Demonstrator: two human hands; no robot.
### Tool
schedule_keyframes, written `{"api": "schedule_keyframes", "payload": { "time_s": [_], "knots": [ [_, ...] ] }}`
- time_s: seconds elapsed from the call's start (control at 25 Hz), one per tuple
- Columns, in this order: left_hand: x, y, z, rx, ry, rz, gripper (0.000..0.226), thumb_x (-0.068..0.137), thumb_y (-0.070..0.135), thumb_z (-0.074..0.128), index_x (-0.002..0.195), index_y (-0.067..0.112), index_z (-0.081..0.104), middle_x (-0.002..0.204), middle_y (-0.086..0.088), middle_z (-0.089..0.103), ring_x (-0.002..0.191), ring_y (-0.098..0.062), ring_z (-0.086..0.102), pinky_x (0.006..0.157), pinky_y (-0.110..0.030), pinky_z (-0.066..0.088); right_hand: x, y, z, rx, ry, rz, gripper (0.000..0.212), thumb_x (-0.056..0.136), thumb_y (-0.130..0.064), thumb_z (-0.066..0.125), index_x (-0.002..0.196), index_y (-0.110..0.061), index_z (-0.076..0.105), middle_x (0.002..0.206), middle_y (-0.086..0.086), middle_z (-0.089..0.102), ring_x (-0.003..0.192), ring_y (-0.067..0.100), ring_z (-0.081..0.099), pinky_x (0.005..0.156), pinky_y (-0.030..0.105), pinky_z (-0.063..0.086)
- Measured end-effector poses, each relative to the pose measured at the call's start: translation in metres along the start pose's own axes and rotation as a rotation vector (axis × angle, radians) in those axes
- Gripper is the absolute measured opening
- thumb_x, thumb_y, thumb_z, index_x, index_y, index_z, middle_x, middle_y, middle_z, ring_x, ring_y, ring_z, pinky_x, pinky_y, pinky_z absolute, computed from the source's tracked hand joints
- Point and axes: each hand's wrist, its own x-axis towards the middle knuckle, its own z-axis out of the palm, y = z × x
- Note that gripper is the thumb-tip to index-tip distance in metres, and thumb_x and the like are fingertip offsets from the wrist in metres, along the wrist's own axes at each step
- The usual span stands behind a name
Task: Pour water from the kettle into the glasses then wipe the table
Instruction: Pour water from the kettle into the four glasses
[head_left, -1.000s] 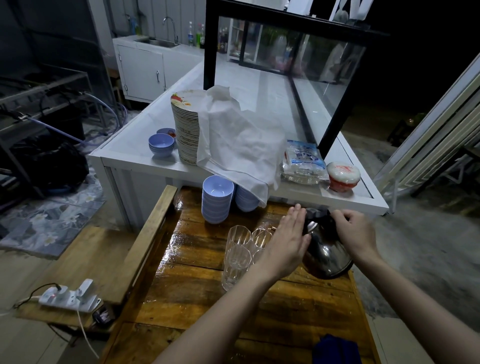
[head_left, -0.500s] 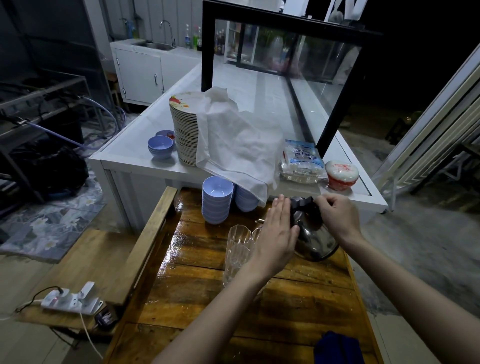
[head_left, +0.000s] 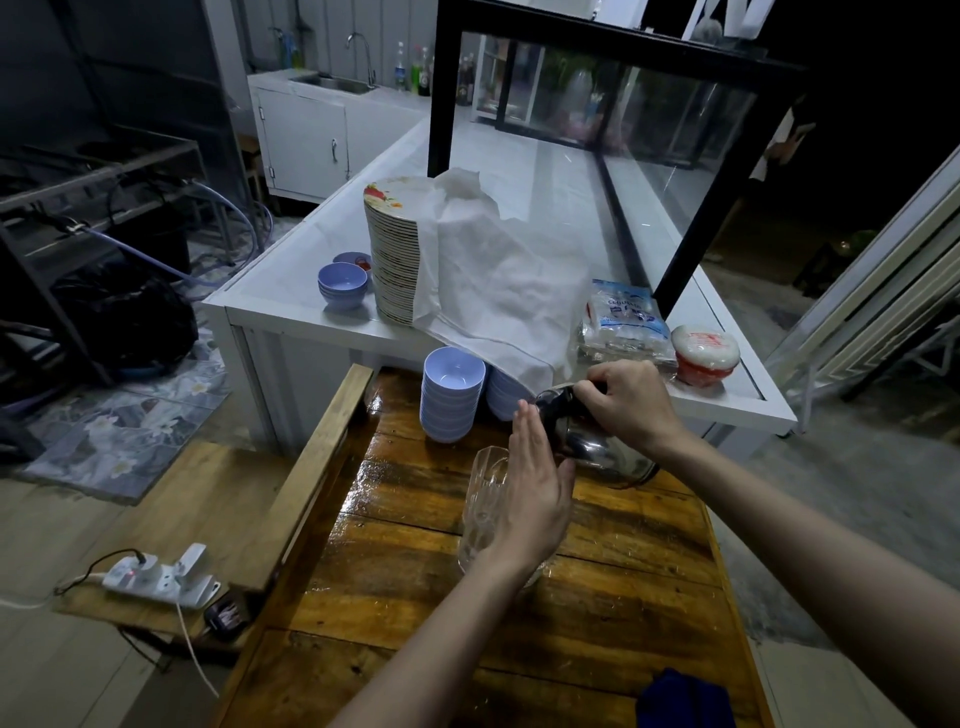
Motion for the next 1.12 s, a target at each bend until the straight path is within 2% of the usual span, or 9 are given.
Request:
{"api": "schedule_keyframes", "payload": {
  "time_s": [0.16, 0.4, 0.56, 0.76, 1.12],
  "knots": [
    [-0.004, -0.003, 0.003, -0.035, 0.017, -0.012, 0.071, 0.104, 0.034, 0.028, 0.149, 0.012, -0.023, 0.157, -0.001, -0.03, 0.146, -0.009, -0.025, 0.12, -0.024, -0.009, 0.001, 0.0, 0.005, -0.008, -0.028, -0.018, 0.049, 0.076, -0.042, 0.04, 0.05, -0.008, 0.062, 0.045, 0.008, 0.057, 0.044, 0.025, 0.051, 0.065, 0.028, 0.032],
    [-0.003, -0.006, 0.014, -0.09, 0.044, -0.022, 0.073, 0.104, 0.034, 0.029, 0.147, 0.016, -0.027, 0.156, 0.002, -0.033, 0.144, -0.004, -0.029, 0.118, -0.022, -0.012, 0.003, -0.001, 0.006, -0.098, -0.06, -0.035, 0.042, 0.08, -0.036, 0.048, 0.053, -0.008, 0.064, 0.049, 0.008, 0.06, 0.051, 0.026, 0.053, 0.077, 0.035, 0.039],
    [-0.005, -0.007, 0.017, -0.12, 0.063, -0.037, 0.073, 0.104, 0.031, 0.03, 0.148, 0.015, -0.026, 0.156, 0.002, -0.035, 0.143, -0.002, -0.031, 0.118, -0.021, -0.013, 0.008, -0.003, 0.008, -0.195, -0.087, -0.087, 0.042, 0.081, -0.039, 0.047, 0.061, -0.01, 0.07, 0.057, 0.008, 0.066, 0.06, 0.024, 0.059, 0.077, 0.035, 0.037],
    [-0.003, -0.01, 0.018, -0.124, 0.103, -0.047, 0.074, 0.104, 0.028, 0.033, 0.148, 0.016, -0.025, 0.156, 0.003, -0.034, 0.143, -0.003, -0.029, 0.115, -0.016, -0.015, 0.013, -0.01, 0.004, -0.245, -0.085, -0.142, 0.039, 0.08, -0.034, 0.049, 0.056, -0.01, 0.065, 0.054, 0.012, 0.062, 0.061, 0.027, 0.057, 0.073, 0.036, 0.038],
    [-0.003, -0.005, 0.013, -0.113, 0.111, -0.029, 0.073, 0.104, 0.027, 0.033, 0.147, 0.013, -0.024, 0.157, -0.001, -0.03, 0.145, -0.006, -0.026, 0.119, -0.021, -0.011, 0.016, -0.011, 0.003, -0.26, -0.097, -0.146, 0.039, 0.08, -0.036, 0.048, 0.059, -0.01, 0.068, 0.056, 0.012, 0.065, 0.063, 0.027, 0.059, 0.079, 0.04, 0.042]
  ]
}}
